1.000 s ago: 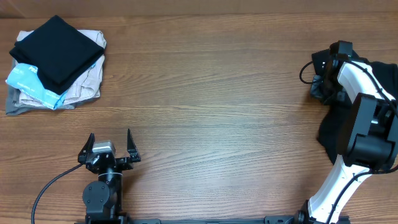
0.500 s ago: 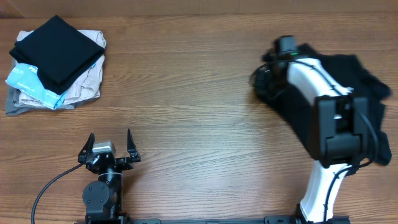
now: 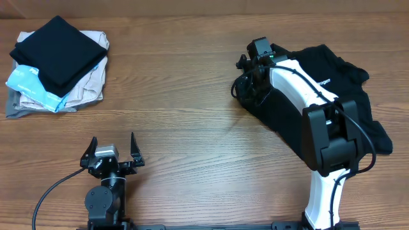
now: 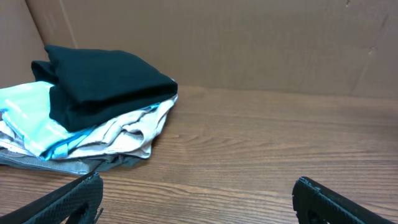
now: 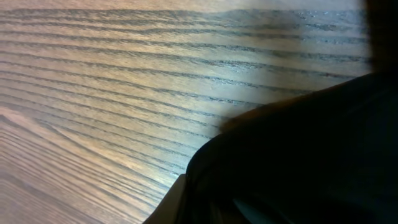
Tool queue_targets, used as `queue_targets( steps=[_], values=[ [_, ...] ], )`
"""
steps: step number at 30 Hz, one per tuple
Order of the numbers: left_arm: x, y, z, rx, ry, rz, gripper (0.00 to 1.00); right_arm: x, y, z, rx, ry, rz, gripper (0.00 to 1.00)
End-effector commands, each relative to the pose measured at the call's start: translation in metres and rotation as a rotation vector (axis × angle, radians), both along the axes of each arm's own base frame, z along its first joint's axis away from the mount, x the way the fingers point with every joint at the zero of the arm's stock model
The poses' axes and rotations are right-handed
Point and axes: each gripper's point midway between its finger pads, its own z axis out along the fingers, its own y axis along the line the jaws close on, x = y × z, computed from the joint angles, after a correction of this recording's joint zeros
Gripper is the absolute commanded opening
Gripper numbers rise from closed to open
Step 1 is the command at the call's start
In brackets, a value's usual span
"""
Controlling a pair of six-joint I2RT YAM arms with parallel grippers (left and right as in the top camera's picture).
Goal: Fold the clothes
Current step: 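Lift and drag the shirt leftward to spread it on the table center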
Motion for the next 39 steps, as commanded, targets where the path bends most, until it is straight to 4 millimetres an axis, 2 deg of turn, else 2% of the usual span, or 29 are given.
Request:
queue_targets(
  steps=[1, 4, 7, 10, 15, 17, 21, 23, 24, 25, 26, 30, 32, 33, 39],
  values=[
    [0.0, -0.003, 0.001, 0.021, -0.006, -0.017, 1.0, 0.007, 0.008, 0.008, 0.049, -0.002, -0.026, 0.12],
    [0.0, -0.003, 0.001, 0.021, -0.006, -0.017, 1.0, 0.006, 0.014, 0.011, 0.087, 0.023, -0.071, 0.11],
    [0.0, -0.003, 0.001, 0.022, -0.006, -0.017, 1.0, 0.008, 0.031, 0.02, 0.201, 0.066, -0.151, 0.08],
    [0.0, -0.003, 0.001, 0.021, -0.006, -0.017, 1.0, 0.015, 0.058, 0.035, 0.347, 0.11, -0.24, 0.04],
    [0.0, -0.003, 0.001, 0.021, -0.006, -0.017, 1.0, 0.029, 0.112, 0.053, 0.446, 0.015, -0.221, 0.04],
    [0.0, -0.003, 0.001, 0.021, -0.006, -0.017, 1.0, 0.029, 0.138, 0.059, 0.455, -0.046, -0.197, 0.04],
    [0.0, -0.003, 0.001, 0.022, -0.006, -0.017, 1.0, 0.025, 0.174, 0.06, 0.412, -0.14, -0.202, 0.05],
    [0.0, -0.003, 0.001, 0.022, -0.006, -0.017, 1.0, 0.02, 0.191, 0.06, 0.375, -0.202, -0.189, 0.09],
    [0.0, -0.003, 0.001, 0.021, -0.006, -0.017, 1.0, 0.018, 0.197, 0.061, 0.367, -0.227, -0.184, 0.2],
    [0.0, -0.003, 0.001, 0.021, -0.006, -0.017, 1.0, 0.017, 0.204, 0.063, 0.364, -0.251, -0.178, 0.36],
    [0.0, -0.003, 0.001, 0.022, -0.006, -0.017, 1.0, 0.015, 0.21, 0.065, 0.367, -0.268, -0.168, 0.49],
    [0.0, -0.003, 0.001, 0.021, -0.006, -0.017, 1.0, 0.005, 0.23, 0.083, 0.437, -0.3, -0.045, 0.73],
    [0.0, -0.003, 0.001, 0.021, -0.006, -0.017, 1.0, 0.005, 0.216, 0.097, 0.455, -0.275, -0.034, 0.79],
    [0.0, -0.003, 0.001, 0.021, -0.006, -0.017, 1.0, 0.008, 0.201, 0.103, 0.441, -0.261, -0.061, 0.81],
    [0.0, -0.003, 0.001, 0.022, -0.006, -0.017, 1.0, 0.014, 0.074, 0.147, 0.326, -0.174, -0.288, 0.9]
  ],
)
